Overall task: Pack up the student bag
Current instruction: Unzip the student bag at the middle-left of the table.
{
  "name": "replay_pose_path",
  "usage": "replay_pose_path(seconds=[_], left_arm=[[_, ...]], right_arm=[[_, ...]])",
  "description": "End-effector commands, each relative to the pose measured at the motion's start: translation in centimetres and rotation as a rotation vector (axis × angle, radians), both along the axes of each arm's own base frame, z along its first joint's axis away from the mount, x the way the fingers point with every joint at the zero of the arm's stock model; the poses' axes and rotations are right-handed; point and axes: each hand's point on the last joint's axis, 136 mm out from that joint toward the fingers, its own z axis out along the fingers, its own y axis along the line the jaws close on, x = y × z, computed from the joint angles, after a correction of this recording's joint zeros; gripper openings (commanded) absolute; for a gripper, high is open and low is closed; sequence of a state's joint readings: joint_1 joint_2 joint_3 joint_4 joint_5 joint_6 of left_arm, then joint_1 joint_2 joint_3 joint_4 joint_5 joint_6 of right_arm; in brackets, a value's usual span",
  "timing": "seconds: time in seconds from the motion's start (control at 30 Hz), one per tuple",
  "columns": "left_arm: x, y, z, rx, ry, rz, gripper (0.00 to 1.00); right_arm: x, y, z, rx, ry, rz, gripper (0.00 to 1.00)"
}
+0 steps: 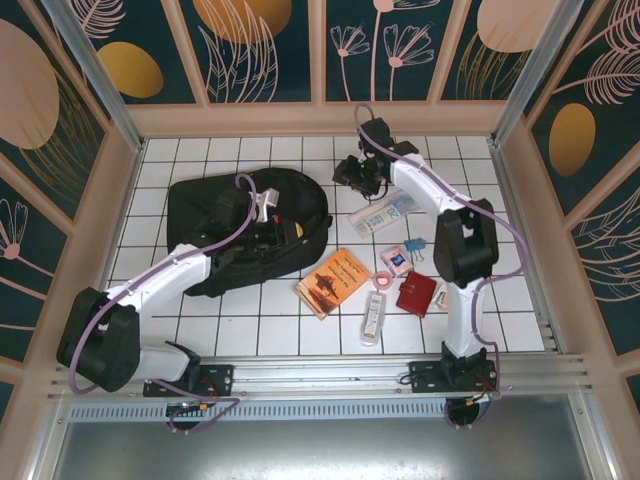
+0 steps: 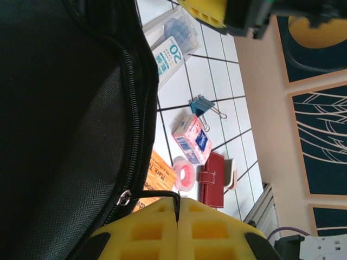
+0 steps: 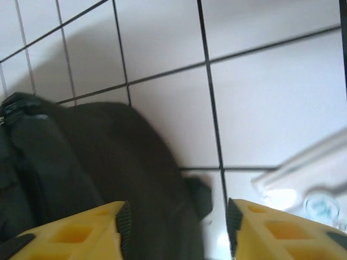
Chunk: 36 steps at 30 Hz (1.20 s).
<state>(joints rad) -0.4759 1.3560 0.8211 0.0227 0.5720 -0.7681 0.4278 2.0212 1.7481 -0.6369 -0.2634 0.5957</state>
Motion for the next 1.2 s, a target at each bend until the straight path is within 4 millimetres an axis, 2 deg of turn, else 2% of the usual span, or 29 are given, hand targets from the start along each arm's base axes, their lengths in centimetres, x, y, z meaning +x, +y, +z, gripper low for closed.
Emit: replay_pose_path(seconds=[0.0, 0.1, 0.23, 0.33, 0.5, 0.67, 0.8, 1.03, 1.17], left_arm=[[0.2, -0.5, 1.6, -0.045, -0.04, -0.024, 0.0], [0.0, -0.5, 1.5, -0.052, -0.036, -0.027, 0.0], [-0.3, -0.5, 1.3, -0.06, -0.025, -0.03, 0.0], [-0.4, -0.4, 1.3, -0.066, -0.02, -0.027, 0.0], [-0.7, -0.1, 1.8, -0.064, -0.022, -0.015, 0.0], [-1.2, 0.4, 1.4, -0.046, -0.015, -0.006, 0.0], [-1.4, 0.7, 1.2, -0.027, -0.015, 0.001, 0.0], [-2.6, 1.8, 0.2, 0.022, 0.02, 0.017, 0.0], [-3.7, 2.8, -0.4, 0.056, 0.044, 0.033, 0.0]], right_arm=[[-4.4, 1.6, -0.2, 0.047, 0.089, 0.019, 0.49], [-6.4, 3.5, 0.2, 0.11, 0.102, 0.062, 0.49], [-8.2, 6.0, -0.1, 0.092, 0.117, 0.127, 0.48], [-8.7, 6.6, -1.0, 0.084, 0.138, 0.136, 0.45], [-9.2, 6.1, -2.7, 0.063, 0.168, 0.13, 0.27], [-9.5, 5.6, -3.5, 0.04, 0.174, 0.129, 0.23], [-9.4, 4.9, -3.7, 0.02, 0.167, 0.122, 0.0], [-7.7, 3.2, -3.9, -0.034, 0.147, 0.087, 0.0], [-7.3, 3.0, -3.9, -0.056, 0.136, 0.09, 0.0]])
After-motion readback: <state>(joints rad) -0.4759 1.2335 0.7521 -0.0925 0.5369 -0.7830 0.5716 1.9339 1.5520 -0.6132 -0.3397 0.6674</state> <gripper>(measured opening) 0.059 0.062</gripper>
